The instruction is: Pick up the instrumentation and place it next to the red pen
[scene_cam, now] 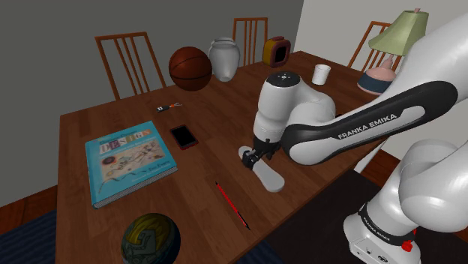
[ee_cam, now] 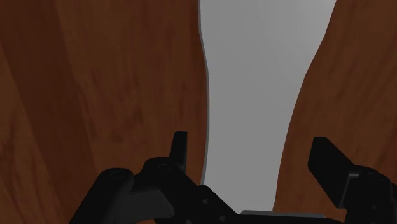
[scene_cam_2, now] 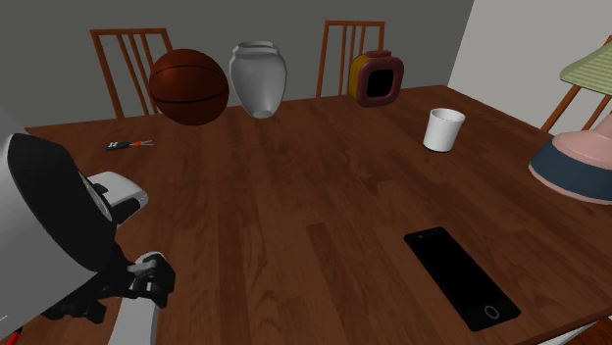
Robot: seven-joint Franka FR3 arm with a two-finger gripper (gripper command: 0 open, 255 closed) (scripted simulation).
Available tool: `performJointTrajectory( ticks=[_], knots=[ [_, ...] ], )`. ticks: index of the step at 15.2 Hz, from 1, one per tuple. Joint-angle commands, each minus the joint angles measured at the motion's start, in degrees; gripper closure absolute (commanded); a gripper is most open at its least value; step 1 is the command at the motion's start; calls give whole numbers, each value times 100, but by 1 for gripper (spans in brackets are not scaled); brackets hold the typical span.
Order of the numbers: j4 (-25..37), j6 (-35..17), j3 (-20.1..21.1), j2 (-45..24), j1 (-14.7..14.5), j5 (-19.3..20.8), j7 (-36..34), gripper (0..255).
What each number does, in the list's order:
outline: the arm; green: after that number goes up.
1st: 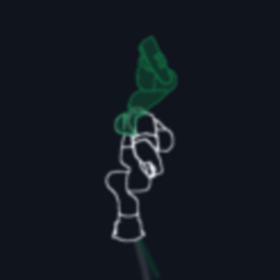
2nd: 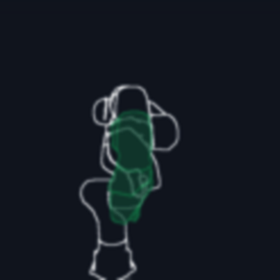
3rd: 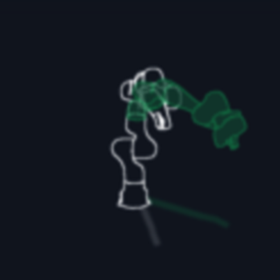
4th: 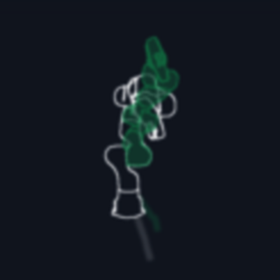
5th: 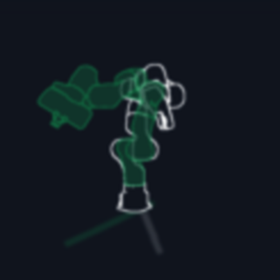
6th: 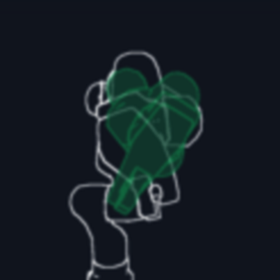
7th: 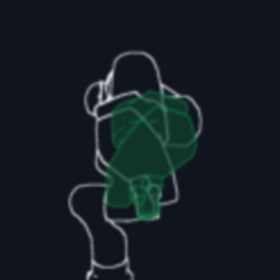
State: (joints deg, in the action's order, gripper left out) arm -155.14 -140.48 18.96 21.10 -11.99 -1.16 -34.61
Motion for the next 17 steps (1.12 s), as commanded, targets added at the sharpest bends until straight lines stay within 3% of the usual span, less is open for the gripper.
performJointTrajectory(
  ticks=[1,5,9,17],
  knots=[
    [0,0,0,1,0,0,0,0],
    [0,-1,0,1,0,0,0,0],
    [303,915,-120,623,-141,-165,130,0],
    [303,915,-120,623,-142,-165,130,0]
  ],
)
